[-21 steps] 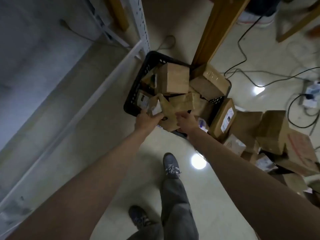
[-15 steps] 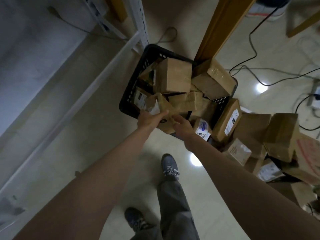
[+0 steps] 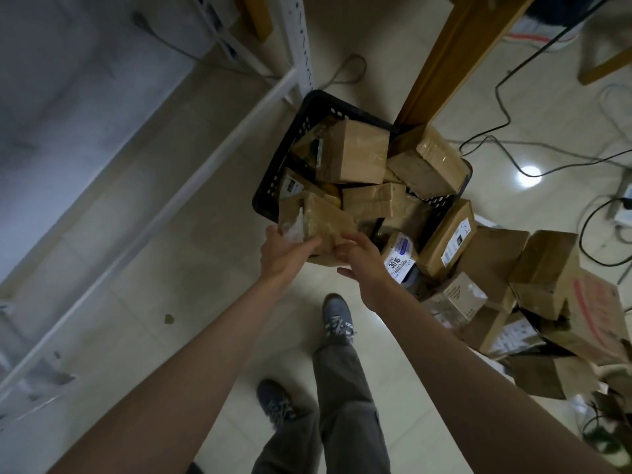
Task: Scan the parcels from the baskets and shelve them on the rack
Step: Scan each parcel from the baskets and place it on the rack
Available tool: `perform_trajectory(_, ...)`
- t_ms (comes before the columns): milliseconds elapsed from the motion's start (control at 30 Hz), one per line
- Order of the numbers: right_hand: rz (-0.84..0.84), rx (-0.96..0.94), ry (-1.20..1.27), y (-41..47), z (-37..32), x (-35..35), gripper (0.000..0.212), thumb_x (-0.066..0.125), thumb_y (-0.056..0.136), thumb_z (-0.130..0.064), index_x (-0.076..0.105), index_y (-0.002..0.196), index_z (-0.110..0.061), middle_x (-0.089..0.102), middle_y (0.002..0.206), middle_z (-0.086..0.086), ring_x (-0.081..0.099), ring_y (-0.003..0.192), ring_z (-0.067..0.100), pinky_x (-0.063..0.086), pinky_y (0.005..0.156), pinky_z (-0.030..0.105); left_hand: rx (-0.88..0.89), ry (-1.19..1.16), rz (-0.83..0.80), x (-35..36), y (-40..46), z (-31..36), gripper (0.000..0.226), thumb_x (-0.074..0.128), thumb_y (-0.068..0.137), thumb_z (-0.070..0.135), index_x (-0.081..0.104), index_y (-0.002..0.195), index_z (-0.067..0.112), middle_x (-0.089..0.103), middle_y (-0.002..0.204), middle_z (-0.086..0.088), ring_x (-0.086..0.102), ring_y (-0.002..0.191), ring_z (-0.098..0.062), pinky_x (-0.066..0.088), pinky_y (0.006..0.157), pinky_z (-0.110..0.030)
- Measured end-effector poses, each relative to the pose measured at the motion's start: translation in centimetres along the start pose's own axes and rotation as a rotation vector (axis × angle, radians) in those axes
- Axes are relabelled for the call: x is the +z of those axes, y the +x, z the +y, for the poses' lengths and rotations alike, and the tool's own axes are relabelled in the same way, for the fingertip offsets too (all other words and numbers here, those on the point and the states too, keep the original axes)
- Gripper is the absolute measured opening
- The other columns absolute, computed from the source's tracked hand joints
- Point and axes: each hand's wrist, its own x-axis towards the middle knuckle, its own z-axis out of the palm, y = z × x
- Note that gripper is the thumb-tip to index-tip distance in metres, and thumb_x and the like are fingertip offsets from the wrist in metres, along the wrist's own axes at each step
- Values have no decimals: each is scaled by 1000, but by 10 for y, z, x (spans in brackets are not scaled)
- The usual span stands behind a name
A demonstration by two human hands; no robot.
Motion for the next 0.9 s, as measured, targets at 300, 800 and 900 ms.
perform_trajectory(300,-134,-24,179,-120,-49,21,53,59,98,-42,47,143,-17,62,130,14,67,113,27,61,89,42,505,6,59,-96,-121,8,82,93,65,36,49,132,20,54,124,8,52,108,-4,44,84,-11)
perform_trajectory(800,-253,-126,-44,-302,-59,73,64,73,88,-38,49,143,-17,68,127,14,68,114,33,54,100,55,1077,302,49,-235,-263,-44,86,83,77,37,38,150,29,28,157,7,34,144,-12,53,100,-30)
perform_trajectory(900,-280,-200,37,-321,-56,79,61,71,91,-31,46,145,-18,68,130,12,66,119,33,52,102,57,895,-4,44,-248,-286,-38,92,75,75,58,32,152,36,27,156,17,33,141,0,37,103,-9)
